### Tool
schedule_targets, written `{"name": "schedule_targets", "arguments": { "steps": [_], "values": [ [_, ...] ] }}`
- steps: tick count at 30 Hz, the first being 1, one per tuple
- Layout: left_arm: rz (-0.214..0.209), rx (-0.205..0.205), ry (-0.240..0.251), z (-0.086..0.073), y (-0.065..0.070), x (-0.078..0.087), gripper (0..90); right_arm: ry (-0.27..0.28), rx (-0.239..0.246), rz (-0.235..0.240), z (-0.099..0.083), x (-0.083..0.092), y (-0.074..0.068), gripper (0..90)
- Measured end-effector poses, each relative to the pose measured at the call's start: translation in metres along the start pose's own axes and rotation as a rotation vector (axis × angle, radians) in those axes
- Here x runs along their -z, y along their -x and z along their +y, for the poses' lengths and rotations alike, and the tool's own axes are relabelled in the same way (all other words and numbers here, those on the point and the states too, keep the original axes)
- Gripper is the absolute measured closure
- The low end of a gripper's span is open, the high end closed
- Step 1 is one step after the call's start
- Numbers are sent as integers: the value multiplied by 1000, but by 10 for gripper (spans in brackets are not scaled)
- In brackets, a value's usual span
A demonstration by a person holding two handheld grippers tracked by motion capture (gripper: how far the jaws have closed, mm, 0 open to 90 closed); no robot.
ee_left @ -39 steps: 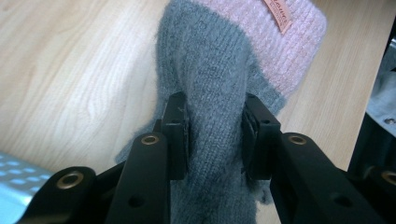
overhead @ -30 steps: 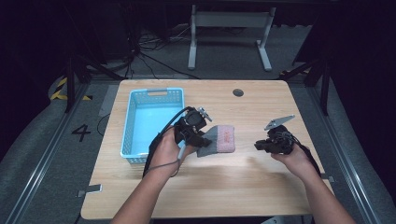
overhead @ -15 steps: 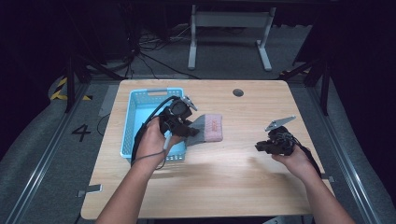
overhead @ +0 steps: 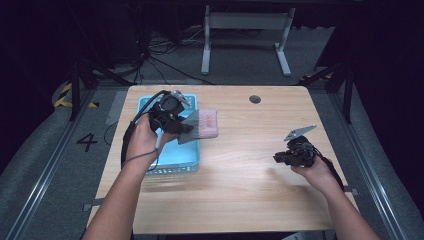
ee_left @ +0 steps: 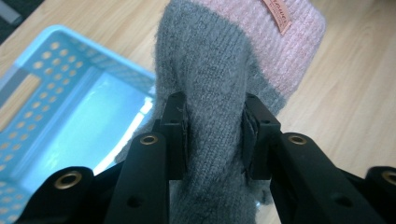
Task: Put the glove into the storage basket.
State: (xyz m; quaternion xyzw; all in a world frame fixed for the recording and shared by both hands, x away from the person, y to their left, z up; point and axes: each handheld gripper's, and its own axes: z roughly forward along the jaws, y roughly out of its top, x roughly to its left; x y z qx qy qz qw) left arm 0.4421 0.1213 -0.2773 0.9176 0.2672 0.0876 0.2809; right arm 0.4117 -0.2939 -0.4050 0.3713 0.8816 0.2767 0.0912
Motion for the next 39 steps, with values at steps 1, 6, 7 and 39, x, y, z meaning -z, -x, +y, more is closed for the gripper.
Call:
{"name": "schedule_targets", "arguments": {
  "steps": [1, 6, 7, 39],
  "values": [
    [2, 8, -1, -2, -4, 2, 672, 1, 3, 2, 0, 0, 0, 806],
    [18, 30, -8, -10, -21, 5, 672, -3, 1, 5, 0, -2, -1, 805],
    [17, 32, -11, -11, -24, 5, 672, -5, 1, 4, 0, -2, -1, 806],
    [1, 109, -147, -32, -100, -63, 668, -6, -23, -17, -14, 5, -5, 793]
  ]
}}
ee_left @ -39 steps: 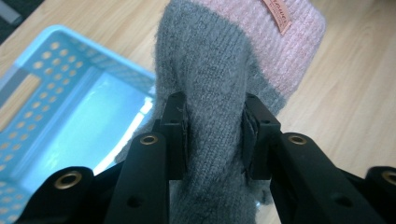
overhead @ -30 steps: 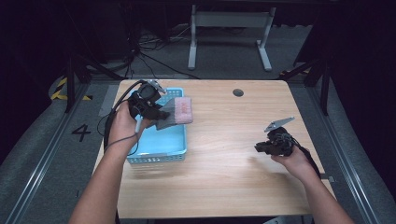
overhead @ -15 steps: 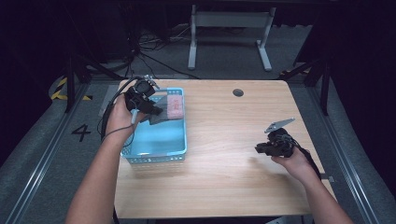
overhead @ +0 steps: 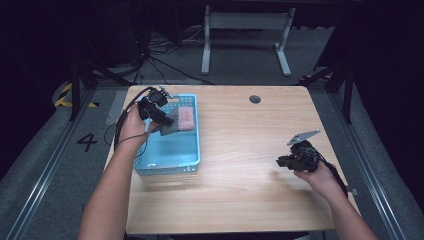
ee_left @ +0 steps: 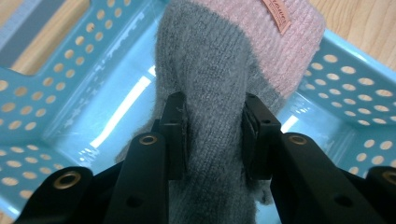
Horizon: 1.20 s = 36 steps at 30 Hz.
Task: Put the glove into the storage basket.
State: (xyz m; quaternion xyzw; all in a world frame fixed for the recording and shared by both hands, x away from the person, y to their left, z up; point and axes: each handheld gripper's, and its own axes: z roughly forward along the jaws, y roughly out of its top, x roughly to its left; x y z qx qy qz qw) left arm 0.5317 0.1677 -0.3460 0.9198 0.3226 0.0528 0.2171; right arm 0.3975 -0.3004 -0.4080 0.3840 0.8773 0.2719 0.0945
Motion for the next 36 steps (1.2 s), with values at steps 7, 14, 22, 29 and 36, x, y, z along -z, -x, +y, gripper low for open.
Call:
{"name": "schedule_targets", "arguments": {
  "steps": [7, 14, 22, 29, 36],
  "values": [
    [-22, 16, -38, -2, -10, -17, 667, -6, -6, -2, -4, 0, -2, 787],
    [-49, 28, -73, -1, -16, -33, 667, 3, -3, 0, -7, 3, -4, 786],
    [-67, 19, -114, 2, -19, -46, 662, 2, -12, -2, -11, 4, -4, 785],
    [-67, 12, -145, 2, -21, -54, 654, 4, -15, -5, -13, 5, -4, 778],
    [-65, -7, -162, 3, -19, -58, 652, 3, -17, -3, -13, 5, -4, 774]
  ]
}}
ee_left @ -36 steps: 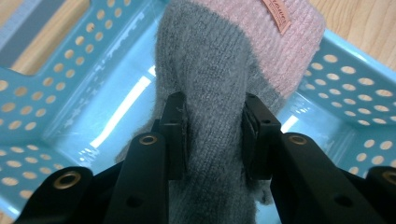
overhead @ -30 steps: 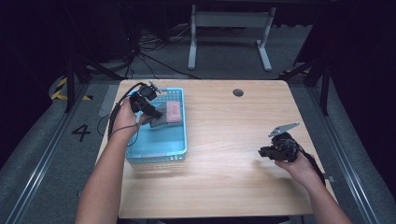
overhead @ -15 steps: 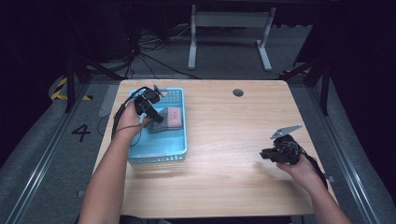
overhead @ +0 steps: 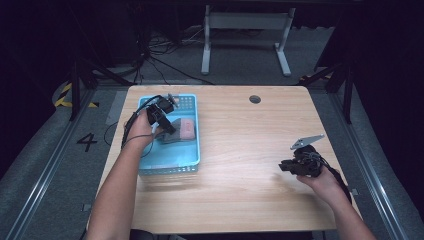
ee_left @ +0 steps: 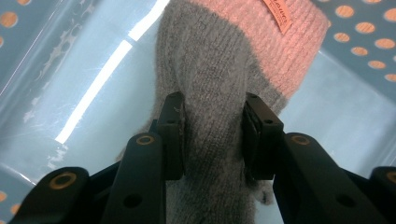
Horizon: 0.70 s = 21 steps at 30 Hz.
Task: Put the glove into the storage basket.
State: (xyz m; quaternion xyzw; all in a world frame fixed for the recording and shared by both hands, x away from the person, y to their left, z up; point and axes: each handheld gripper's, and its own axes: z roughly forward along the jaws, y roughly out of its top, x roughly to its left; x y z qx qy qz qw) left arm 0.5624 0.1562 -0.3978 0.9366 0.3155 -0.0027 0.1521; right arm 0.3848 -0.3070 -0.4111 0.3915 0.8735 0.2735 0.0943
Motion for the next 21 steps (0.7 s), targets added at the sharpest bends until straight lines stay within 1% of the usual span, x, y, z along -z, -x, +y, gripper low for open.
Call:
{"name": "schedule_targets", "arguments": {
  "steps": [2, 7, 10, 12, 14, 15, 17, 20, 21],
  "values": [
    [4, -6, -4, 1, 1, -1, 651, 1, 2, 0, 0, 0, 0, 774],
    [10, -4, -8, 1, 1, -2, 633, 3, 6, 0, 1, 0, 0, 773],
    [22, 6, -5, 0, 0, -4, 588, 5, 6, 2, 1, 0, 0, 772],
    [38, 7, -3, -1, 1, -5, 530, 5, 6, 2, 1, -1, 0, 769],
    [41, 2, -2, -2, 0, -4, 546, 6, 8, 2, 1, -1, 0, 765],
    [51, 2, 3, -2, 1, -4, 530, 5, 7, 3, 1, -1, -1, 764],
    [55, 3, 11, -1, 2, -3, 494, 7, 9, 4, 1, 0, -1, 762],
    [67, -7, 23, 1, 6, 0, 490, 8, 9, 7, 2, 0, -1, 760],
    [71, -15, 35, 2, 8, 2, 486, 9, 11, 5, 2, 0, -1, 760]
  ]
}}
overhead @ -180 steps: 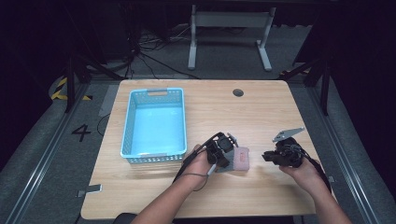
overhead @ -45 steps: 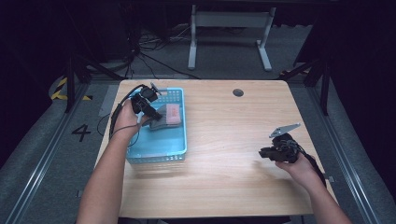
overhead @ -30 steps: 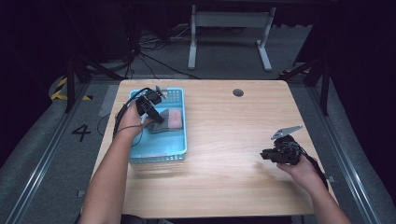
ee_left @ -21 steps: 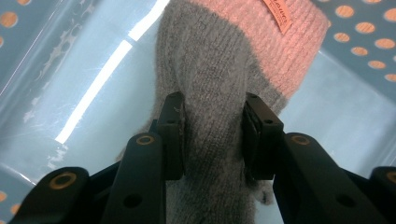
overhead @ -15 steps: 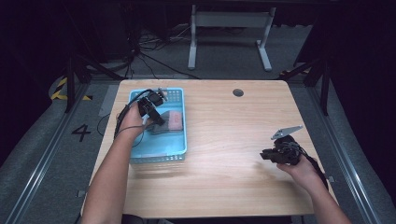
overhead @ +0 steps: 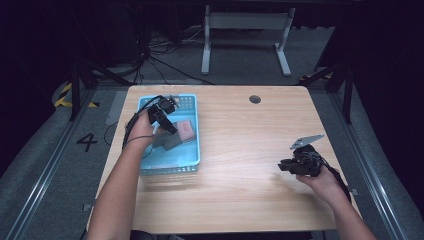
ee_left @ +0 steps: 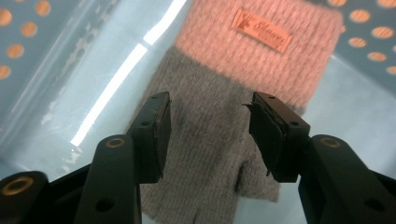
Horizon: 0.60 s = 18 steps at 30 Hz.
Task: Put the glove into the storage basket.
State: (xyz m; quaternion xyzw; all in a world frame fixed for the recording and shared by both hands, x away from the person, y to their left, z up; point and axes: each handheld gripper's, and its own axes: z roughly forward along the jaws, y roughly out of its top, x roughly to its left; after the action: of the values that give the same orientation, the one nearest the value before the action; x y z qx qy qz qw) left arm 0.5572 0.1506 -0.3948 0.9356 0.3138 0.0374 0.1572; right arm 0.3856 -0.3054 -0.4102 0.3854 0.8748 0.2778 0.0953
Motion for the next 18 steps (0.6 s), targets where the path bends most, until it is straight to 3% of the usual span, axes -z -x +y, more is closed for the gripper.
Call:
{"name": "schedule_targets", "arguments": {
  "steps": [8, 18],
  "values": [
    [11, -16, 115, 4, 19, 27, 514, 5, 13, 5, 5, 0, 0, 770],
    [8, -64, 245, -3, 63, 68, 510, 8, 45, 6, 18, -3, 3, 837]
  ]
}}
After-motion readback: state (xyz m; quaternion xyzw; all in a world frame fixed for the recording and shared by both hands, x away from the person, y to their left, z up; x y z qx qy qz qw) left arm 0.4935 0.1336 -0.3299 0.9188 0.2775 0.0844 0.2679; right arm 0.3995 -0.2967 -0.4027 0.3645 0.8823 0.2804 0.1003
